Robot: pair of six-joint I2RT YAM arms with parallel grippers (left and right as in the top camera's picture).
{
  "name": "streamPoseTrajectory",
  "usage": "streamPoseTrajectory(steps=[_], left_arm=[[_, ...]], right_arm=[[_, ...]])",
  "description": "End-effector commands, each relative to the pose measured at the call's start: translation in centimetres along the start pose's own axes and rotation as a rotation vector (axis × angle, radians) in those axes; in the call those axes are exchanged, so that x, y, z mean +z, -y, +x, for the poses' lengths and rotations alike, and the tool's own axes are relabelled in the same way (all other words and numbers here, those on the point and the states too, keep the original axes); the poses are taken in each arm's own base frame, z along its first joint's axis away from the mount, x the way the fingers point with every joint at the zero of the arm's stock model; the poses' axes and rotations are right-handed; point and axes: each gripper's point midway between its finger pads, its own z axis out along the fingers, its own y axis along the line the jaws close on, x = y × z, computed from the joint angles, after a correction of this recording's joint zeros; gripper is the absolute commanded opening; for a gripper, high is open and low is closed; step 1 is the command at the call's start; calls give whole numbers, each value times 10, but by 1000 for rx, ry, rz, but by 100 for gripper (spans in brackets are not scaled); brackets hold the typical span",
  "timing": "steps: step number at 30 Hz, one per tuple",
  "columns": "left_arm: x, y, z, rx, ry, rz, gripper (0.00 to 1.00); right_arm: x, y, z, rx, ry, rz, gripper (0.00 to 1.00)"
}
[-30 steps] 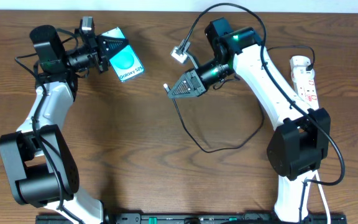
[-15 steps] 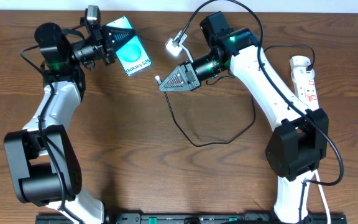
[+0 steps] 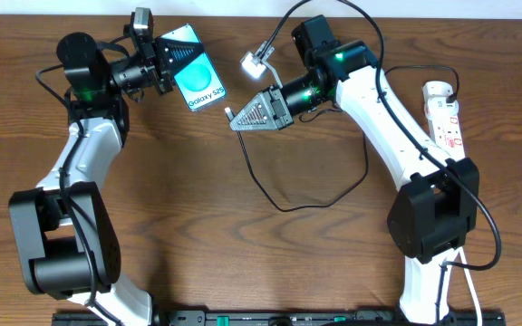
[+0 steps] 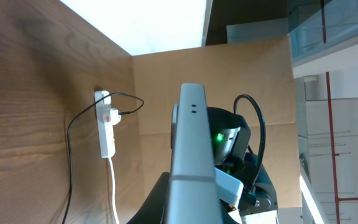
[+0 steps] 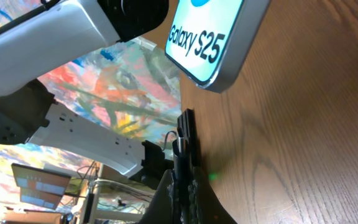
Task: Plug charger to phone and switch on socket
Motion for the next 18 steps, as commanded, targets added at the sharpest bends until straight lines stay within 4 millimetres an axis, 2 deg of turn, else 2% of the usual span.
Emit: streamPoseTrajectory(steps=[1,8,18], left_arm=[[5,7,3,12,-13,8,7],[16,8,10,11,-32,12,7],[18,8,13,8,-48,13,7]], right_arm=[[2,-22,-5,-30,8,-55,1],[7,-24,-7,-38,3,-60,1],[8,-23,-8,-43,4,-52,1]])
